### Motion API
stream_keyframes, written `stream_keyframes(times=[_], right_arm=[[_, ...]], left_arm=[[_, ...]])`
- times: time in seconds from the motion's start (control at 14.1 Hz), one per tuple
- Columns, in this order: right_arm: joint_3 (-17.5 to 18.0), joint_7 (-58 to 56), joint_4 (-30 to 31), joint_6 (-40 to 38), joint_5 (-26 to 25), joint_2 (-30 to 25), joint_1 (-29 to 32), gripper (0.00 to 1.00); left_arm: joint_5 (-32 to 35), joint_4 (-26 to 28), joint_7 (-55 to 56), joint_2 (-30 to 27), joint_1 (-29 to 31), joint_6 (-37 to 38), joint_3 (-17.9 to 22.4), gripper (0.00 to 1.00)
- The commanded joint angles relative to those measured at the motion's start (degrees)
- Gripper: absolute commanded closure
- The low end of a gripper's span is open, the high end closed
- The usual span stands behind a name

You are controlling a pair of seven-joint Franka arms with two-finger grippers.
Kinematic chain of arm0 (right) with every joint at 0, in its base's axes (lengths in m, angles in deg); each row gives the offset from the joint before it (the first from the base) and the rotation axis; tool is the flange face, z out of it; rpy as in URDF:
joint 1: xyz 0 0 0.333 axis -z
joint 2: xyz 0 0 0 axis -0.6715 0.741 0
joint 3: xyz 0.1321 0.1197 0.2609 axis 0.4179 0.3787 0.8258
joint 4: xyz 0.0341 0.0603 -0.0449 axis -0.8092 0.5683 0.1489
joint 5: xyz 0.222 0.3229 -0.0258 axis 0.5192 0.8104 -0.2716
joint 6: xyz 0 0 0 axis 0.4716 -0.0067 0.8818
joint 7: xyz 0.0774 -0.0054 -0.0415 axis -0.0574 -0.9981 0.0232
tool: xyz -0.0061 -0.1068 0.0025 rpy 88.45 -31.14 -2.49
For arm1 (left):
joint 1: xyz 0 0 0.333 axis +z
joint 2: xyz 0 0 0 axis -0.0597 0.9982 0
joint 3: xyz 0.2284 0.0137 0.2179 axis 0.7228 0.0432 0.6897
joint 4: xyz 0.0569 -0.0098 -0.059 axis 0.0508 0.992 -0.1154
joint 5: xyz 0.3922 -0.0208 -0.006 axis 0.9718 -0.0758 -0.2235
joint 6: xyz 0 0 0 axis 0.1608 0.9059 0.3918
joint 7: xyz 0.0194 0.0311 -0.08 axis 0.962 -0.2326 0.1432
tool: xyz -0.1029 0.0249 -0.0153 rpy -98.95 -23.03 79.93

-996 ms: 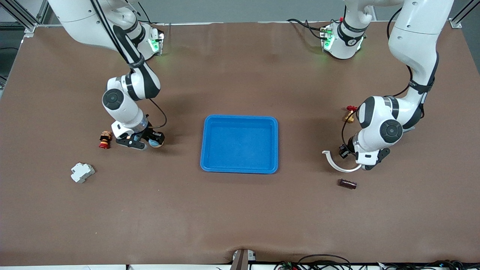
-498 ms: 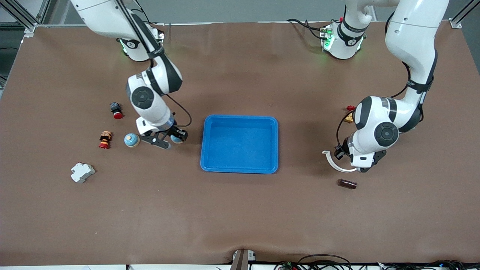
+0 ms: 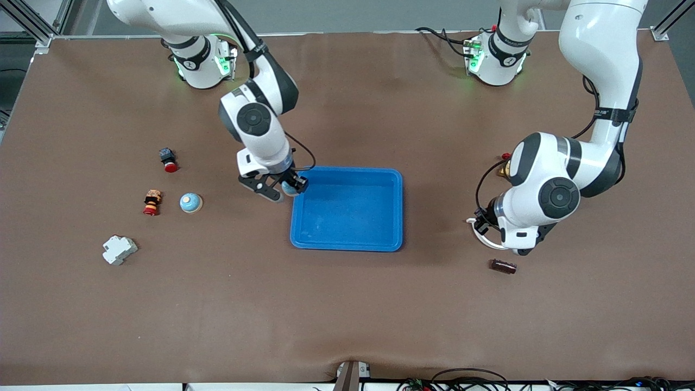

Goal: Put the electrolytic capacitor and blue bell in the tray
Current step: 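Carry the bell toward the tray while the left gripper lifts the capacitor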

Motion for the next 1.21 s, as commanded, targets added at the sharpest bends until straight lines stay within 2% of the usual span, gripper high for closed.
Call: stream_keyframes(times=[0.0,0.14,0.5,1.14], right_arm=[[-0.6,5.3,-4.4,0.0,0.5,5.3,-3.1,1.00],[-0.7,8.0,-6.9,0.1,0.3,8.2,-4.6,1.00],[-0.8,10.7,-11.5,0.6,-0.4,13.2,-5.6,1.00],[-1.1,10.7,-11.8,3.2,-0.4,14.6,-5.2,1.00]], left_arm=[[0.0,-2.7,5.5,0.3,0.0,1.3,-2.5,0.96],[0.0,-3.1,9.2,0.4,-0.9,1.3,-3.6,0.96],[0.1,-3.7,14.5,1.1,-4.6,0.7,-3.7,0.96],[-1.9,-3.7,22.6,1.9,-10.1,-4.4,-3.7,0.96]])
